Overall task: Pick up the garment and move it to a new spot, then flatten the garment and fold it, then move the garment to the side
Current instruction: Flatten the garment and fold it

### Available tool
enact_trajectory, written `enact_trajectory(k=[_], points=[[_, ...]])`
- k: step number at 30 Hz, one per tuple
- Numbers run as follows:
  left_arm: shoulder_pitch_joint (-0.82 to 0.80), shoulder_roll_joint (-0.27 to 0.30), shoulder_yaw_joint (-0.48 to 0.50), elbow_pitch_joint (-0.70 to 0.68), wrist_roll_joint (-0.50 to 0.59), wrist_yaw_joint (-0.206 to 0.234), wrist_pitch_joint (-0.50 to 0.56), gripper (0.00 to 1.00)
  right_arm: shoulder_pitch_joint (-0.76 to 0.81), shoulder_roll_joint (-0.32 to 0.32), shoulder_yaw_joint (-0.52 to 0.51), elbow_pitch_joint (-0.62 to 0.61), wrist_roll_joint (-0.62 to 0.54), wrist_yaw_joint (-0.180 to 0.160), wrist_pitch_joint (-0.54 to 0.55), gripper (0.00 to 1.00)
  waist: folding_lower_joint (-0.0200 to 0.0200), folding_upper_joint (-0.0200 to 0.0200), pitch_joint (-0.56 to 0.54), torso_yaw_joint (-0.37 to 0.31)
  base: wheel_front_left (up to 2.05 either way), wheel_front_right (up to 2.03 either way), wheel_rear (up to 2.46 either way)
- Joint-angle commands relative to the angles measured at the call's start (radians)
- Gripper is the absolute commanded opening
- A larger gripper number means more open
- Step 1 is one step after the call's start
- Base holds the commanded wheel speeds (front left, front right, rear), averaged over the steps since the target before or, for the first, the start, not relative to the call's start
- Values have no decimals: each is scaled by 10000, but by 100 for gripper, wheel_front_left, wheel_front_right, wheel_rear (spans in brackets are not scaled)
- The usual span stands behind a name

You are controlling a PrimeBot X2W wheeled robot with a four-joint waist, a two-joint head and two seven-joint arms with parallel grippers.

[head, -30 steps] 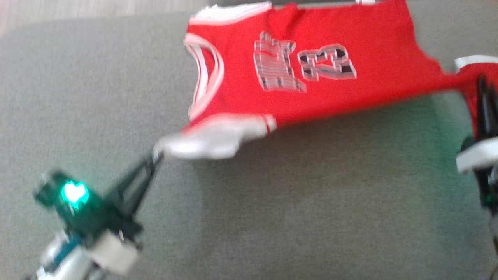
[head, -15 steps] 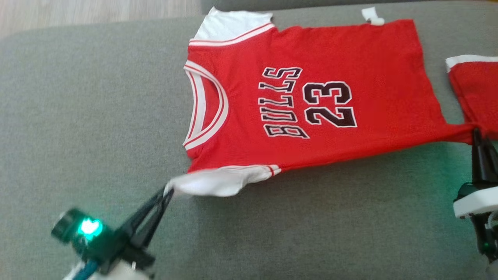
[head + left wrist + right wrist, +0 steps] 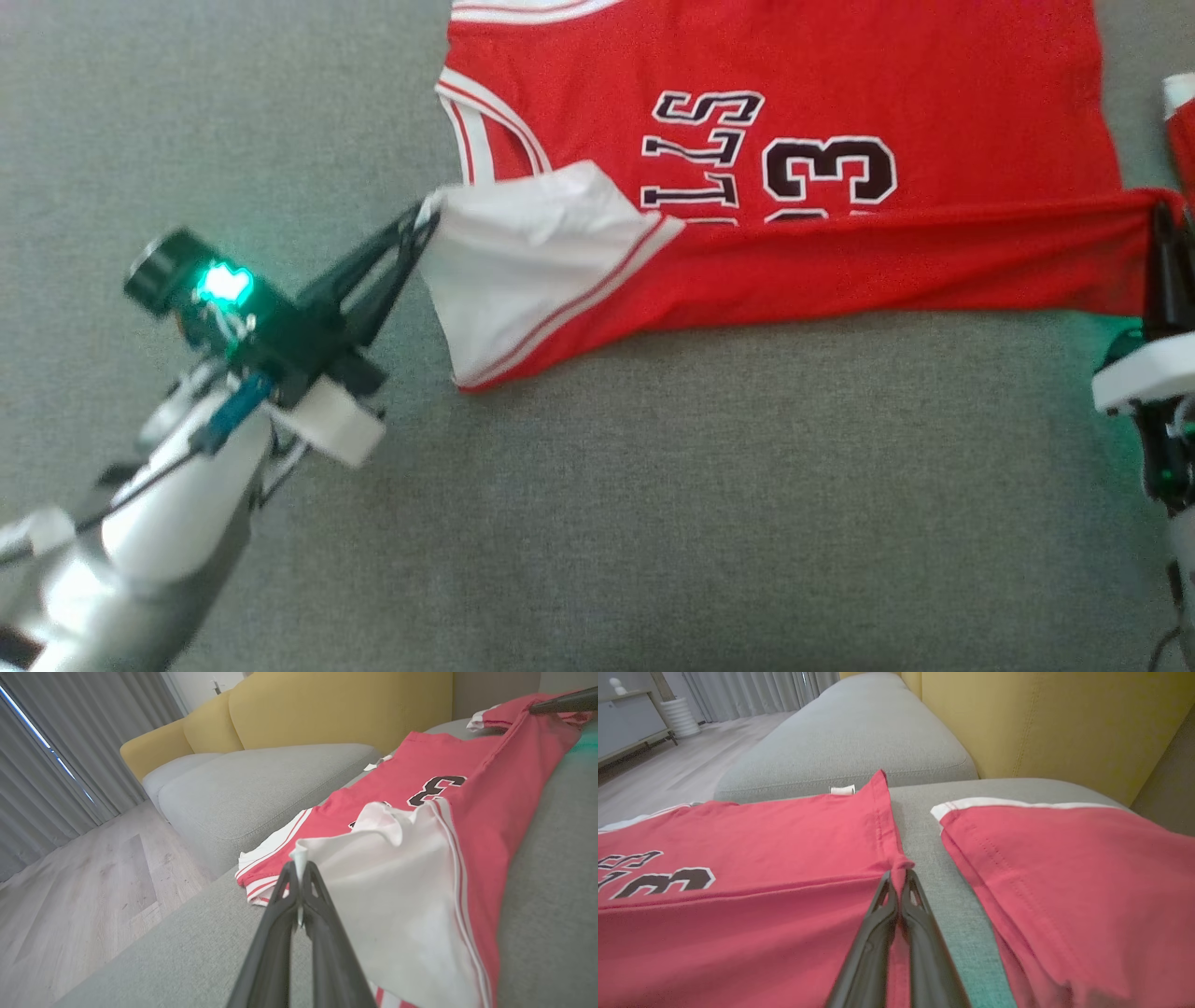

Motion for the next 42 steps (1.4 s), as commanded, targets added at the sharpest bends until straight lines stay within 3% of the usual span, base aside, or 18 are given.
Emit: enact_trajectory(k=[1,9,15,16,17,18,19,20,26,29,34,42], points=[[-632,310,308,-50,105,-24,-48,0,-167,-202,191,-97,-79,67,49,0,-3,0,220,-39,0,0,0],[-2227,379,-223,764,545,-57,-50,0,-1046,-153,643,551,-179,67,-99,0,-3,0,661,-202,0,0,0],[-2545,386,-321,1048,574,-59,-50,0,-1445,-170,795,879,-221,67,-313,0,-3,0,770,-259,0,0,0],[-2544,377,-348,1181,569,-59,-50,3,-1502,-149,830,935,-224,67,-343,0,-3,0,769,-262,0,0,0],[-2524,340,-354,1353,524,-59,-50,26,-1561,-118,883,978,-210,67,-378,0,-3,0,756,-262,0,0,0],[-2495,290,-367,1518,468,-60,-50,44,-1623,-93,899,1011,-196,67,-426,49,-3,0,732,-260,0,0,0],[-2453,233,-351,1714,406,-60,-50,82,-1673,-76,887,1057,-209,67,-474,100,-3,0,687,-252,0,0,0],[-2416,173,-332,1835,383,-53,-50,100,-1708,-55,875,1085,-240,67,-522,100,-3,0,629,-241,0,0,0],[-1197,-431,668,1579,-623,618,-51,100,-1388,27,675,768,-491,67,-673,100,-3,0,53,-178,0,0,0],[187,-1136,1229,1213,-1866,521,-51,100,-843,211,283,94,-544,67,-682,100,-3,0,-249,-131,0,0,0],[1429,-1790,1156,1409,-2823,358,88,100,-51,485,-18,-683,-673,67,-685,100,-3,0,-440,-120,0,0,0],[1491,-2260,990,2195,-3377,408,1145,100,506,708,-64,-1262,-806,67,-686,100,-3,0,-435,-270,0,0,0]])
